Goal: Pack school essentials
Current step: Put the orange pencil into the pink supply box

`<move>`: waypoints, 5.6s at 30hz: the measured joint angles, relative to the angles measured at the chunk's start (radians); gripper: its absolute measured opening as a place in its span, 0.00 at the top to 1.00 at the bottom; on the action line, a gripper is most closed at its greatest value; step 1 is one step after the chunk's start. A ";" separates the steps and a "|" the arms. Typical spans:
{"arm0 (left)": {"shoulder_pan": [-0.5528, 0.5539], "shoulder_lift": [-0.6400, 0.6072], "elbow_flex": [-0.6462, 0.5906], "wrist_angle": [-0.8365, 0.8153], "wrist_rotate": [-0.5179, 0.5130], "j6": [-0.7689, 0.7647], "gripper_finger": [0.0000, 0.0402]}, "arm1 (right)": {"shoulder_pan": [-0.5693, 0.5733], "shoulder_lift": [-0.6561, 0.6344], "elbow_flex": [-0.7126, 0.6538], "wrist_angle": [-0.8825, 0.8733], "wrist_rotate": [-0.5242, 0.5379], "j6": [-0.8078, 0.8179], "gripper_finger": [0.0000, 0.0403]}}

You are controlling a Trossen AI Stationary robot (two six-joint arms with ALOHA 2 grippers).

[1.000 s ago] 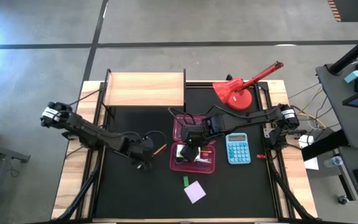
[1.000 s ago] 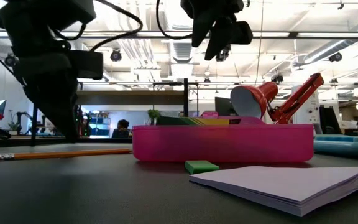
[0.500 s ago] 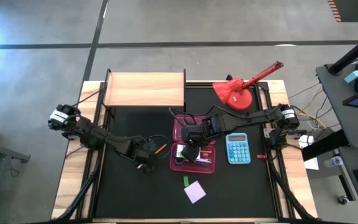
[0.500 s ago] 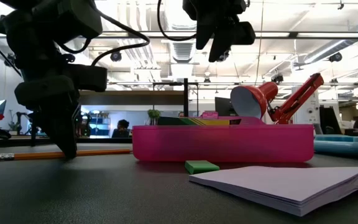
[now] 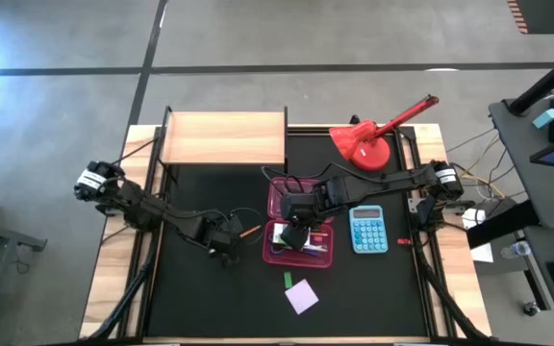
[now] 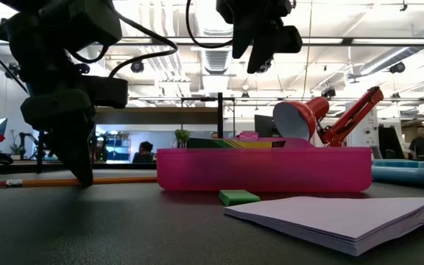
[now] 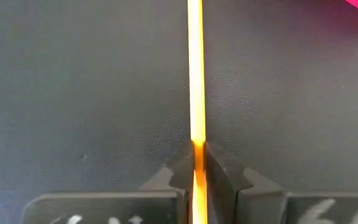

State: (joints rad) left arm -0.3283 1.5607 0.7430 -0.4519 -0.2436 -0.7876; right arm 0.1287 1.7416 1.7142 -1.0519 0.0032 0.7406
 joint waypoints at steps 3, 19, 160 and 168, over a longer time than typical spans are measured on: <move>0.001 -0.028 0.002 -0.011 0.008 0.000 0.97 | 0.000 0.000 0.000 0.000 -0.001 0.000 0.54; 0.002 -0.436 0.001 0.100 -0.132 -0.019 0.97 | 0.028 -0.043 -0.001 0.206 0.023 -0.168 0.54; -0.007 -0.774 -0.032 0.352 0.007 0.089 0.48 | 0.124 0.239 -0.003 0.130 0.023 -0.415 0.97; -0.007 -0.774 -0.033 0.352 0.005 0.089 0.48 | 0.124 0.240 -0.029 0.170 0.023 -0.410 0.97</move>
State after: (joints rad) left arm -0.3355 0.7868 0.7103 -0.1001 -0.2381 -0.6991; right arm 0.2531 1.9812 1.6851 -0.8823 0.0262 0.3302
